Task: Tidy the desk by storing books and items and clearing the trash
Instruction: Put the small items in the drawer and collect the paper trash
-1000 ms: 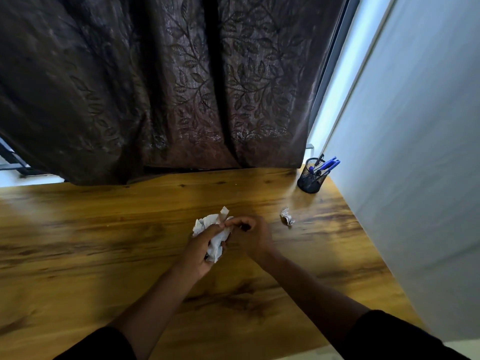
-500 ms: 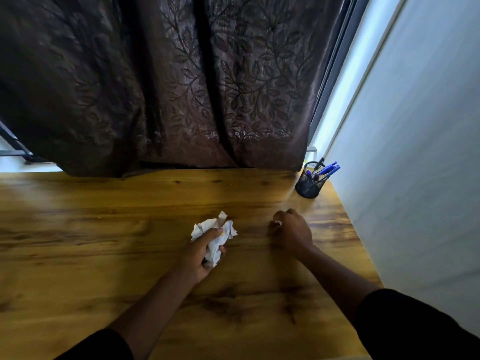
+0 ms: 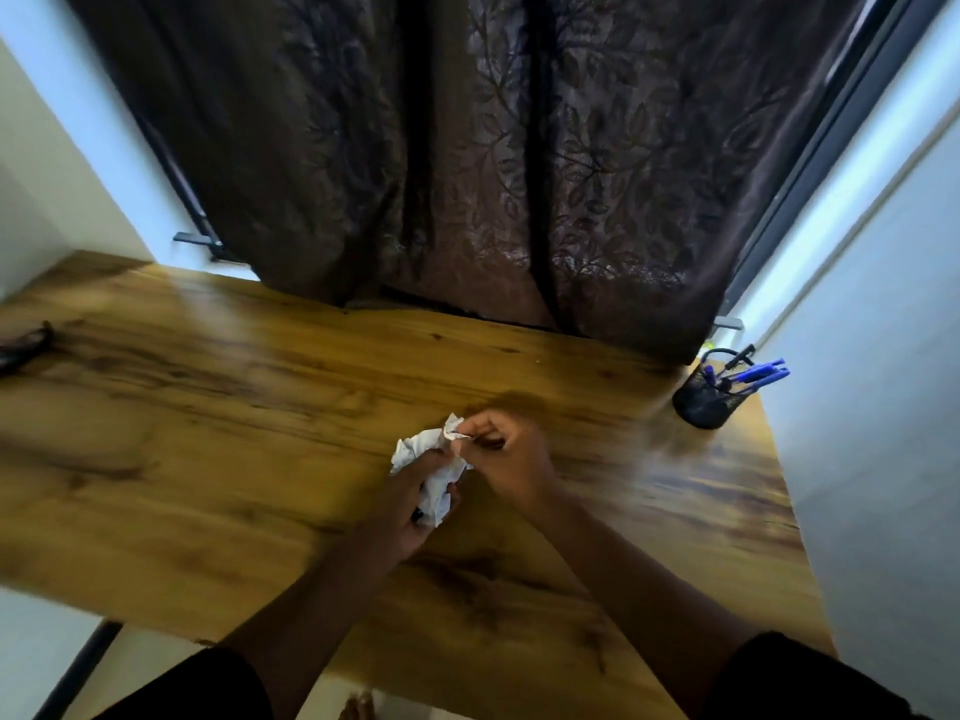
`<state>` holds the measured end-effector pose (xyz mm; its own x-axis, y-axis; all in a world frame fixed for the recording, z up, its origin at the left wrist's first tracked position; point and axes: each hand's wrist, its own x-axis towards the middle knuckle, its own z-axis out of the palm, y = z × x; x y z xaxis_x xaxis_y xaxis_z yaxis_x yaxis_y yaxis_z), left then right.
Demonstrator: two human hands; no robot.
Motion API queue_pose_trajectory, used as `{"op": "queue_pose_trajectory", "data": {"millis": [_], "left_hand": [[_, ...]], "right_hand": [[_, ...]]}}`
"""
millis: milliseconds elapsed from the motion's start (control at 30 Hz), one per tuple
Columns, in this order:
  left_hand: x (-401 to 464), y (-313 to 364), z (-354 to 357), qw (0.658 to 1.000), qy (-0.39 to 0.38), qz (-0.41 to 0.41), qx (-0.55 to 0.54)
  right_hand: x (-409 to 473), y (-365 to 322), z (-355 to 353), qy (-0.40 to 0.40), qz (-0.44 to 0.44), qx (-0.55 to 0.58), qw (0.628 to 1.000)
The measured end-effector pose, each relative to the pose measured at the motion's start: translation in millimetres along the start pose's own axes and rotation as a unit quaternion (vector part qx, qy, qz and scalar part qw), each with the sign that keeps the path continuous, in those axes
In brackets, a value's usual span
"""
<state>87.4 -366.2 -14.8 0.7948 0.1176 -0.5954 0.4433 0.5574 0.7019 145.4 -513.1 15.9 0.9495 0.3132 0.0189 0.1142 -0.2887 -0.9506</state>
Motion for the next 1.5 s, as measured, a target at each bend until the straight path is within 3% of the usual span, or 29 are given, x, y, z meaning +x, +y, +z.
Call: {"op": "queue_pose_trajectory", "data": {"millis": [133, 367, 700, 1000, 1167, 1333, 1500], "left_hand": [[-14, 13, -21, 0.999, 0.003, 0.021, -0.044], [-36, 30, -73, 0.972, -0.083, 0.081, -0.205], [-57, 74, -195, 0.954, -0.088, 0.098, -0.269], [-81, 122, -311, 0.964, 0.007, 0.128, -0.233], [-93, 145, -361, 0.966, 0.012, 0.134, -0.221], [-103, 167, -395, 0.967, 0.037, 0.160, -0.193], [-89, 186, -427, 0.958, 0.107, 0.172, -0.205]], "right_hand": [[-1, -9, 33, -0.012, -0.021, -0.012, 1.000], [4, -33, 96, -0.038, -0.087, -0.063, 0.993], [-7, -77, 226, -0.072, -0.175, -0.160, 0.969], [-19, -122, 340, -0.110, -0.108, -0.104, 0.983], [-9, -141, 388, -0.099, -0.112, -0.073, 0.986], [13, -155, 429, -0.092, -0.126, -0.093, 0.983], [49, -163, 458, -0.142, -0.118, -0.163, 0.969]]}}
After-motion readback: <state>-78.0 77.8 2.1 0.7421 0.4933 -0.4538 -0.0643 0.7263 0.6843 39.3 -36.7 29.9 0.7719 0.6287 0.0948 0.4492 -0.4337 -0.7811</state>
